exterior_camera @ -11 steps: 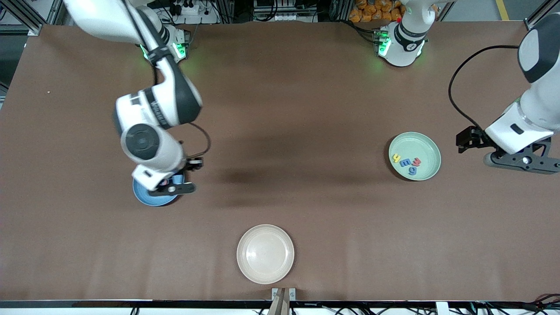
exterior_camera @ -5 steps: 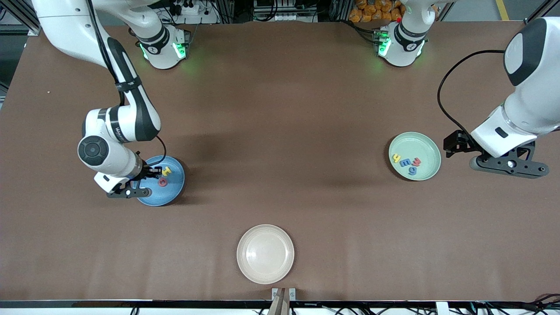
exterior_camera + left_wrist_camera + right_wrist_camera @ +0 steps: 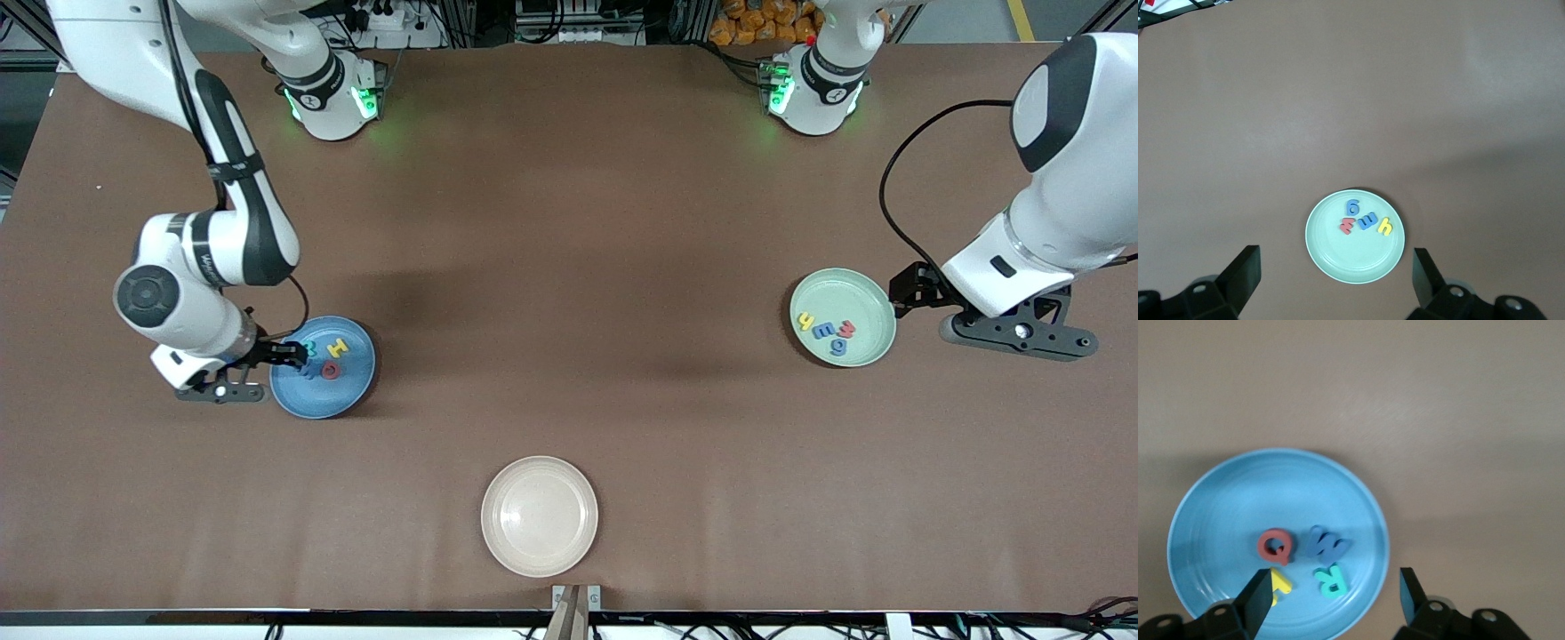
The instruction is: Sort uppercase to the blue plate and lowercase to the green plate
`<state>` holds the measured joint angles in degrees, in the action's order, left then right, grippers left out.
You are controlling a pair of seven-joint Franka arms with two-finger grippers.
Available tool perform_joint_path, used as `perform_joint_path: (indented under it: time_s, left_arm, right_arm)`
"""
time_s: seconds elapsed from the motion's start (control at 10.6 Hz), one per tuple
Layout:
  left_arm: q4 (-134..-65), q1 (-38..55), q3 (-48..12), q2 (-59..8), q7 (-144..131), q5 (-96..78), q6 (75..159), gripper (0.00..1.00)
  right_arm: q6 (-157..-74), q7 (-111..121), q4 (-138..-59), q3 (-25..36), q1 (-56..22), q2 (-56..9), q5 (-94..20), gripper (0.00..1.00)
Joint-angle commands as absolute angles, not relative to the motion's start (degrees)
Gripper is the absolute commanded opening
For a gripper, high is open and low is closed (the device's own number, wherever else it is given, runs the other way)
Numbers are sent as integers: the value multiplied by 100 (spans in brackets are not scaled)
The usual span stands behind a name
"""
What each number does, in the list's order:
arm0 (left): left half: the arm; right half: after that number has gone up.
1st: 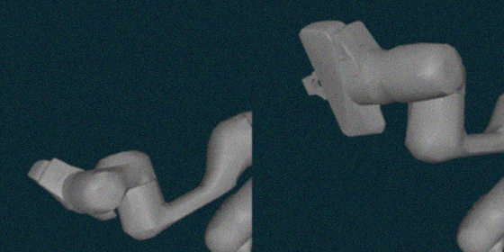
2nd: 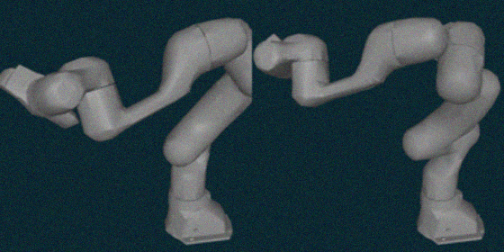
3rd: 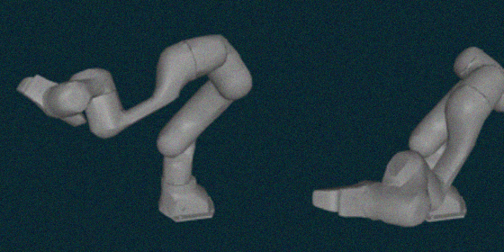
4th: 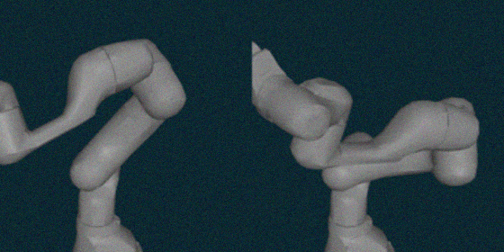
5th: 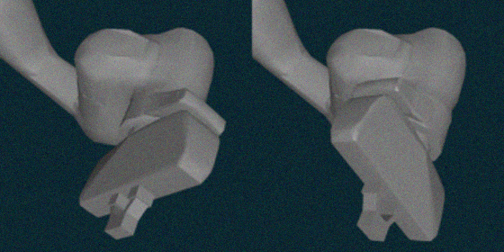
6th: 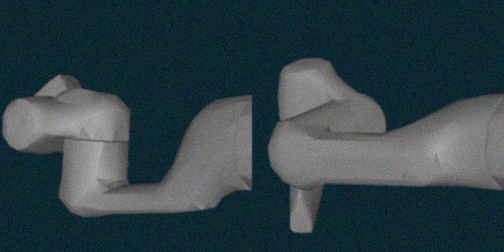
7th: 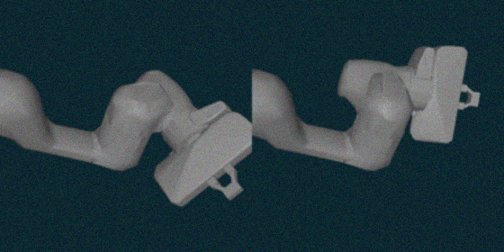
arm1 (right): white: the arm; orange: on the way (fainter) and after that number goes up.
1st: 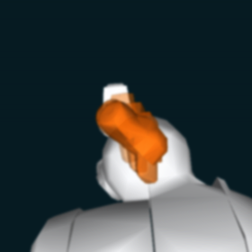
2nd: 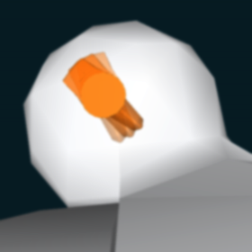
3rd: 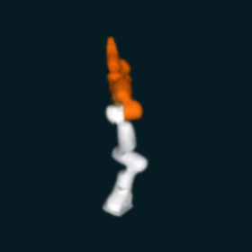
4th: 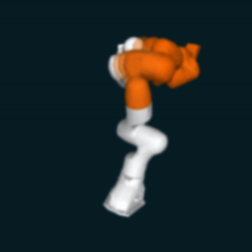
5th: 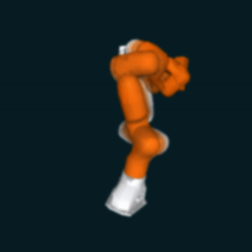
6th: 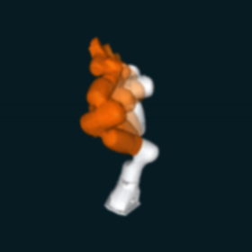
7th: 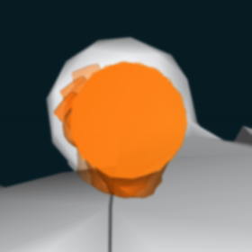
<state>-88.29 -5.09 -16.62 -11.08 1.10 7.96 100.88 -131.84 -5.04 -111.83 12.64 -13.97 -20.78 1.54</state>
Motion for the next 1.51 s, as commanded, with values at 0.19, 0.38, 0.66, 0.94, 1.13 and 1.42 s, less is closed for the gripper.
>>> perform_joint_path:
  time_s: [0.19,0.38,0.66,0.94,1.13,1.42]
  left_arm:
    - [-8482,-807,-1512,-1160,53,616,10046,100]
    - [-8464,-1027,-1485,-1091,26,501,10020,100]
    - [-8342,-1424,-1494,-747,53,519,9258,100]
    - [-8279,-1687,-1485,-747,9,501,8966,100]
    - [-8279,-1767,-1485,-738,9,510,8886,100]
    - [-8209,-1705,-1512,-747,0,519,8895,100]
  right_arm:
    - [-13079,-457,-11259,1274,-1283,-1092,97,100]
    - [-12493,-457,-10997,1274,-1283,-810,105,100]
    - [-12069,-448,-10846,1248,-1144,-415,97,100]
    - [-11271,-439,-10365,1204,-1037,-202,97,100]
    - [-10621,-378,-9768,986,-845,-202,97,100]
    - [-9907,-334,-9168,774,-581,-211,88,100]
